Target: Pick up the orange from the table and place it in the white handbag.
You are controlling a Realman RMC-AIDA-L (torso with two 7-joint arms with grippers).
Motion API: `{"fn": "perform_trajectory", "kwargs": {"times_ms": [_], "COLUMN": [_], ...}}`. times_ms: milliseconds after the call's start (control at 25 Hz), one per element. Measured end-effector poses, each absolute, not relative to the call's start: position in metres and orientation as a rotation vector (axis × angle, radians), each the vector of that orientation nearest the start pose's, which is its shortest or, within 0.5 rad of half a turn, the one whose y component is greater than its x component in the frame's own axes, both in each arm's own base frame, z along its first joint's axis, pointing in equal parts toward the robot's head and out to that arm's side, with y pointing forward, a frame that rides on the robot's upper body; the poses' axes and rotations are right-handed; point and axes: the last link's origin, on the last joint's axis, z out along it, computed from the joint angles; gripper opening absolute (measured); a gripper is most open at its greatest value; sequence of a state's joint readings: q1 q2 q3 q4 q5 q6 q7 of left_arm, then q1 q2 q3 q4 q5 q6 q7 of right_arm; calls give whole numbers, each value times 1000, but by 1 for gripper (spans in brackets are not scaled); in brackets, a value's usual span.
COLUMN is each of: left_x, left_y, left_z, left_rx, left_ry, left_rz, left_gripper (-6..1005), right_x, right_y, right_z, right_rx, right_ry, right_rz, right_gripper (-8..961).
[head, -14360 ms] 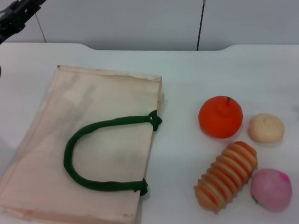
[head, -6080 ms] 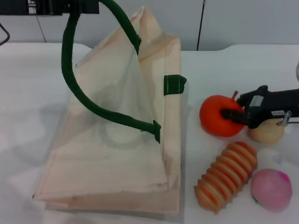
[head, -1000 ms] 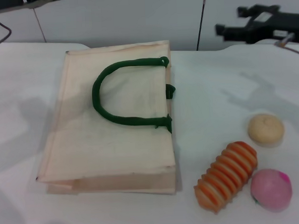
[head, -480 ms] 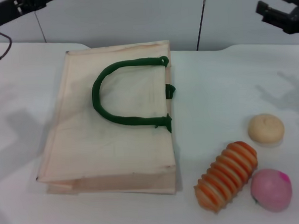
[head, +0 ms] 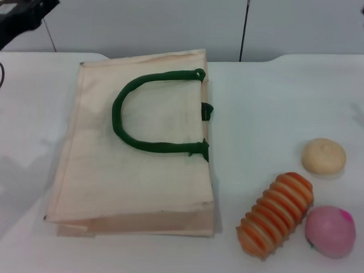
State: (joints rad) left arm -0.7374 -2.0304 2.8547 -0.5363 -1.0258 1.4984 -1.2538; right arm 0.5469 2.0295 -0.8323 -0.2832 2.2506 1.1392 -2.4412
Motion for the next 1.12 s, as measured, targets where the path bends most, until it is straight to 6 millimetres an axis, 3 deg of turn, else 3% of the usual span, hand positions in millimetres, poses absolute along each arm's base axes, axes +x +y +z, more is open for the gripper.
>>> {"fn": "perform_trajectory", "kwargs": {"times_ms": [400, 800, 1120], "left_x": [-305, -311, -319], "left_y": [371, 368, 367], "left_z": [73, 43, 41], "left_rx": [-1678, -1619, -1535], "left_ry": [-547, -459, -501], "left_rz": [-1087, -902, -865], "left_gripper": [584, 581, 580], "right_x": [334, 346, 355], "right_y": [369, 361, 356], "right_z": [47, 45, 53], "right_rx": [-1499, -1451, -1382], "right_ry": [581, 615, 640], "right_rz": [827, 785, 784], "right_gripper": [876, 873, 873]}}
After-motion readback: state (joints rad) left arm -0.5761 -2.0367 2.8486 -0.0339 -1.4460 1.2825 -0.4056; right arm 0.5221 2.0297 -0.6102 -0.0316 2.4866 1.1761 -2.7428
